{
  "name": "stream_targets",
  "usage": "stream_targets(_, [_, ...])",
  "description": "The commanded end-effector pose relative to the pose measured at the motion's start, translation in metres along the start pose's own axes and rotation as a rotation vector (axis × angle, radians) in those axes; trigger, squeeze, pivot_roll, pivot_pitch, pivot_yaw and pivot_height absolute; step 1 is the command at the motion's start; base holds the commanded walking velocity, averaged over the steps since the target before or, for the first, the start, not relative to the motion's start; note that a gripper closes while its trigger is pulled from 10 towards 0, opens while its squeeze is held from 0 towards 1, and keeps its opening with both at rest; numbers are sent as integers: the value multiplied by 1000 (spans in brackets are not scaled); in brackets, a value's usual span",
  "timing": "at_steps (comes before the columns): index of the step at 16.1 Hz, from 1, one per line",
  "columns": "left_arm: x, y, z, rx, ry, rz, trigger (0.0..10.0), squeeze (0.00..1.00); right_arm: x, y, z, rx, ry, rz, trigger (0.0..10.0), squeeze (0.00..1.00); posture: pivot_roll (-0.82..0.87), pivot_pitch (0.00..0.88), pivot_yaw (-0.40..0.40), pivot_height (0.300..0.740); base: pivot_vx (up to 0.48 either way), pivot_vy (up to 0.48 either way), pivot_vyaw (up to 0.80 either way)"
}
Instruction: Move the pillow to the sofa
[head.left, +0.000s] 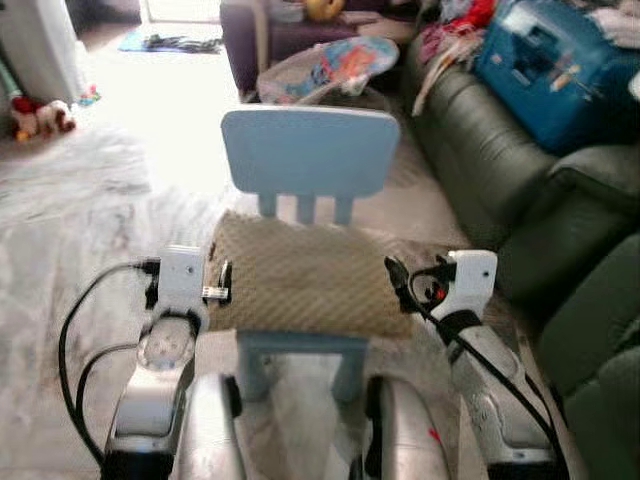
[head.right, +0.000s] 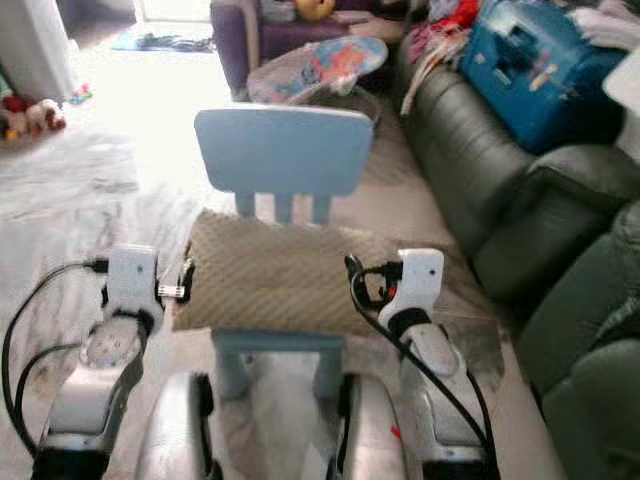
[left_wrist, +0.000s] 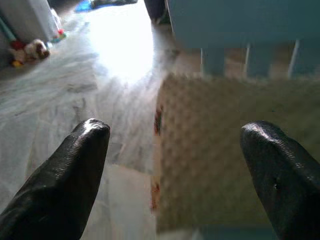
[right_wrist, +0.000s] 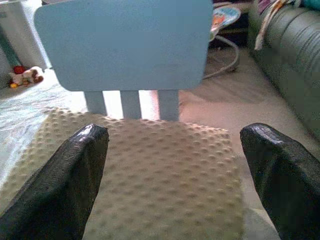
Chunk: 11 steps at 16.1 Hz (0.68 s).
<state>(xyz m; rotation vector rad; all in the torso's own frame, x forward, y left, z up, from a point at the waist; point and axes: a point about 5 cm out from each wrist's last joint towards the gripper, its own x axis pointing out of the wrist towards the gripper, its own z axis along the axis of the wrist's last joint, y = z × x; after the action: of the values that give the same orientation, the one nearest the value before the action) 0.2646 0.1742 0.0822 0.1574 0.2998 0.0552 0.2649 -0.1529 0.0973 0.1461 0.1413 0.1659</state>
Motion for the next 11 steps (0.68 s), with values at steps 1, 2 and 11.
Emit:
stream_targets(1, [5,7,1,10,27,21,10000,0,3,-8,-1,-25,22,-17,10000,0,14,0,-69,535,0,0,0])
stream_targets(2, [7,9,1,15,34,28,10000,0,4,-10,-2,-44,31,-16,10000,0,14,0,-70,530,0,0,0])
stream_targets(11, [35,47,7,38,63,235,10000,0,36,-13,-12,-29,180,-19,10000,0,15,167,-123,460,0,0,0])
